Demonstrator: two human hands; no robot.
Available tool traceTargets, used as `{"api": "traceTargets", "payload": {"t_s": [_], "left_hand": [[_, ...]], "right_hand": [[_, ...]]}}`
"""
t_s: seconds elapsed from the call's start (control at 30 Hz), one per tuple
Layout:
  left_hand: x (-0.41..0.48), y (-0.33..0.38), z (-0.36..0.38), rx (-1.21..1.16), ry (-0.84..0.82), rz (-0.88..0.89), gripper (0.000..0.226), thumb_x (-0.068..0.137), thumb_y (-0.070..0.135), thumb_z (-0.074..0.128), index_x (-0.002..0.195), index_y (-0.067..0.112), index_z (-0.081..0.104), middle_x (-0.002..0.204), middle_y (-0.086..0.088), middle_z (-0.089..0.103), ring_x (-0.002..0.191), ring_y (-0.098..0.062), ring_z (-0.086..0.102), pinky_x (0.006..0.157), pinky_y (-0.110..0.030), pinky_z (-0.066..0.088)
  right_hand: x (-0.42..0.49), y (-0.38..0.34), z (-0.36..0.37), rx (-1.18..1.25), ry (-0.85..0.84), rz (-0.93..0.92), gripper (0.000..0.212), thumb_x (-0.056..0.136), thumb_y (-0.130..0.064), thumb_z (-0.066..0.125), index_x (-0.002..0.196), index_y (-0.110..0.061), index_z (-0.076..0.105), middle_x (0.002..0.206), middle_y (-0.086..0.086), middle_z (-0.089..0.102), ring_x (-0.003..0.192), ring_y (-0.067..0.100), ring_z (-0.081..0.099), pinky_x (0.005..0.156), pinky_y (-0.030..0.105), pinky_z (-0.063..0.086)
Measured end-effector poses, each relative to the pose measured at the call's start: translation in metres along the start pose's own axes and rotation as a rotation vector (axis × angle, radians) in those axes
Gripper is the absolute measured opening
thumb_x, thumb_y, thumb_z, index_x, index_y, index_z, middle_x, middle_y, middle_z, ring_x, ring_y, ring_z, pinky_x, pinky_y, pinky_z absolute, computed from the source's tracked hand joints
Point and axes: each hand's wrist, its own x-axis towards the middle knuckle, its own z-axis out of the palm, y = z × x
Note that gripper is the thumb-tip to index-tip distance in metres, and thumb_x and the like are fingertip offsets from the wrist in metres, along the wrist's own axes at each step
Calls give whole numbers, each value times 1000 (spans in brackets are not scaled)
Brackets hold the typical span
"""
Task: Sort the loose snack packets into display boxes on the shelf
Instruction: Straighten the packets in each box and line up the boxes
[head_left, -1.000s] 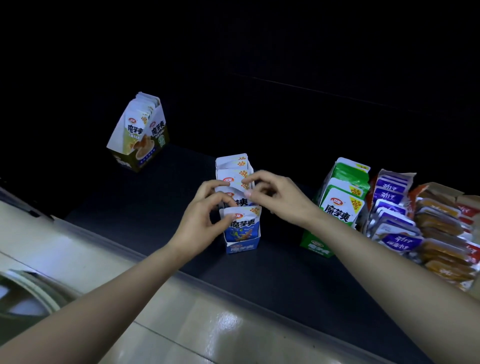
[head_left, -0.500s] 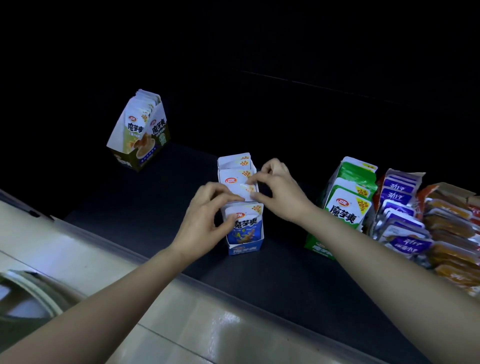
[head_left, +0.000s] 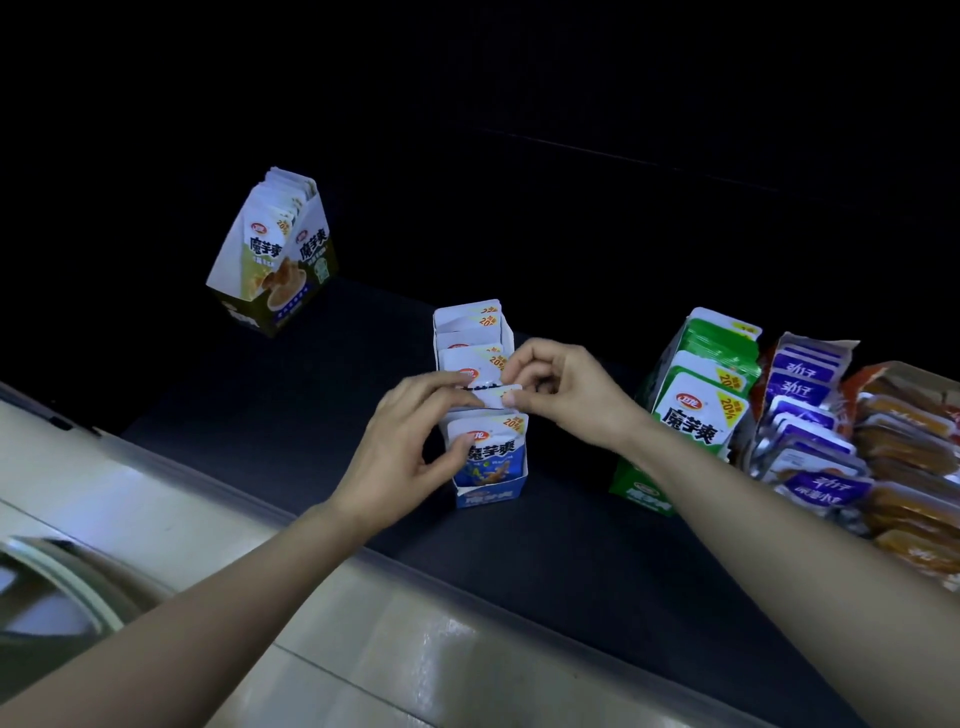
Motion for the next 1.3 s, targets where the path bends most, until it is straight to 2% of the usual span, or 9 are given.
{"api": "traceTargets", "payload": {"t_s": [0.13, 0.23, 0.37, 0.5, 0.67, 0.87, 1.03, 1.17, 1.3], "left_hand": [[-2, 1, 0, 2, -13, -21, 31, 91, 31, 59, 121, 28, 55, 113, 20, 57, 108, -9, 54, 93, -38, 43], [0, 0, 0, 5, -19, -32, 37, 91, 31, 60, 127, 25, 56, 115, 16, 60, 108, -12, 54, 94, -40, 44], [2, -2, -2, -4, -26, -24, 33, 91, 27, 63, 124, 26, 60, 110, 16, 63, 107, -13, 52, 93, -42, 44], [3, -3, -2, -12, -27, -20, 31, 90, 25, 65, 121, 26, 63, 107, 15, 63, 107, -15, 51, 93, -43, 44], [3, -6, 0, 15, -5, -21, 33, 89, 28, 65, 122, 22, 63, 109, 16, 62, 108, -13, 51, 92, -45, 45], [-2, -3, 0, -31, 10, -132, 57, 85, 42, 63, 138, 29, 49, 111, 12, 54, 109, -10, 51, 95, -40, 47], [0, -1, -1, 92, 35, -76, 69, 85, 41, 61, 148, 21, 41, 103, 20, 53, 102, -7, 45, 97, -31, 38], [2, -3, -4, 163, 93, -37, 61, 83, 42, 66, 138, 21, 53, 96, 11, 54, 103, -9, 40, 92, -37, 40], [5, 2, -7, 115, 76, -45, 52, 80, 39, 67, 128, 20, 60, 126, 4, 46, 121, -13, 36, 102, -32, 37]], "right_hand": [[5, -4, -9, -48, 18, -13, 19, 92, -1, 55, 101, -11, 68, 89, 10, 73, 89, 10, 63, 80, 14, 44], [19, 2, -10, -560, 194, -181, 26, 93, -18, 62, 118, -18, 69, 120, 5, 56, 111, 16, 46, 90, 19, 37], [29, 9, 0, -782, 59, -44, 45, 91, -32, 66, 134, -23, 58, 152, 8, 25, 135, 24, 25, 110, 36, 29], [32, 7, 1, -633, 83, -45, 30, 84, -20, 74, 112, -15, 64, 124, 5, 46, 119, 19, 41, 97, 24, 35], [30, 9, -4, -414, 79, -35, 12, 79, -18, 79, 86, -20, 69, 113, -3, 44, 109, 13, 45, 86, 22, 35], [16, 8, -5, -292, 124, -126, 11, 79, -20, 79, 85, -23, 69, 98, -13, 44, 95, 11, 46, 75, 18, 39], [7, 0, -8, -41, 14, -44, 8, 84, -15, 74, 83, -20, 67, 87, 11, 69, 75, 17, 60, 69, 35, 49], [1, 0, -11, 65, 2, 17, 3, 85, -13, 72, 86, -14, 69, 79, 2, 70, 75, 7, 62, 66, 21, 51], [-2, 1, -10, 112, -37, 26, 5, 86, -13, 69, 91, -13, 72, 88, 4, 73, 85, 8, 67, 78, 21, 54]]}}
